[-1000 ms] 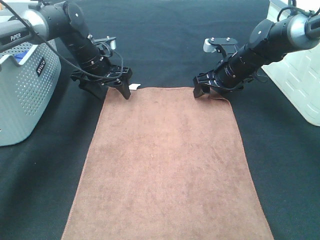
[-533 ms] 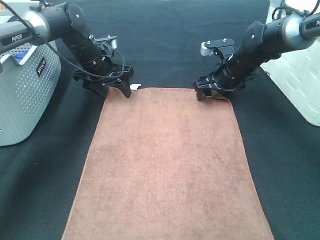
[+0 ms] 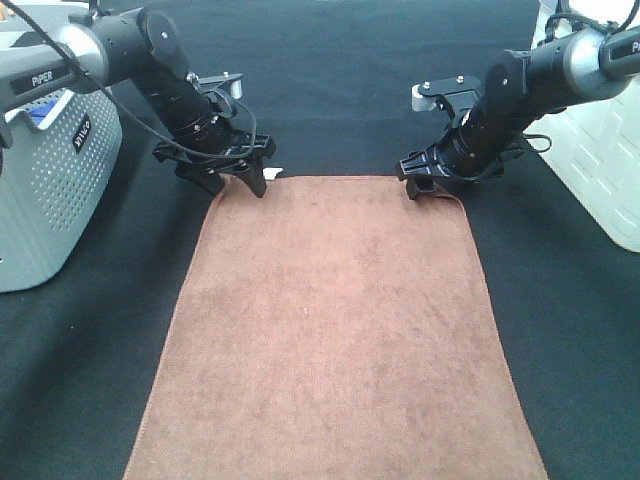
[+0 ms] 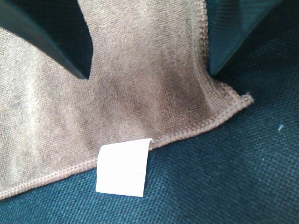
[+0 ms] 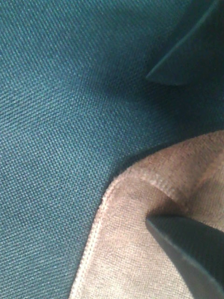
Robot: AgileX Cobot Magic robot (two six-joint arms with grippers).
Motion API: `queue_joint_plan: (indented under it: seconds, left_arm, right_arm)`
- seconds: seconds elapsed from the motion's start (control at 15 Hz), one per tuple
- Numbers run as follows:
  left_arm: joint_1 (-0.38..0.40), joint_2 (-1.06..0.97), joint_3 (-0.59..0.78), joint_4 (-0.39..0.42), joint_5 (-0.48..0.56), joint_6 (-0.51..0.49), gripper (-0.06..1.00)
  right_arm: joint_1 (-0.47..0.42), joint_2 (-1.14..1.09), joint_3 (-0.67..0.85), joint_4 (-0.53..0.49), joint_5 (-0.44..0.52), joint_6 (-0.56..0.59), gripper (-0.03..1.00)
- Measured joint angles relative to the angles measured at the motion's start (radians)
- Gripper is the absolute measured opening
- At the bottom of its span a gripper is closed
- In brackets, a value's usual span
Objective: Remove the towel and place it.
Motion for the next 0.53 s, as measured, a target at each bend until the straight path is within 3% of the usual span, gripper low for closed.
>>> queue_joint_plan:
  seconds: [0.53]
  left_arm:
    - [0.0,0.0,0.0,0.014,-0.001,-0.004,0.56]
  right_arm:
    - [-0.003,0.0,-0.001,-0.011,-0.009,0.0,0.73]
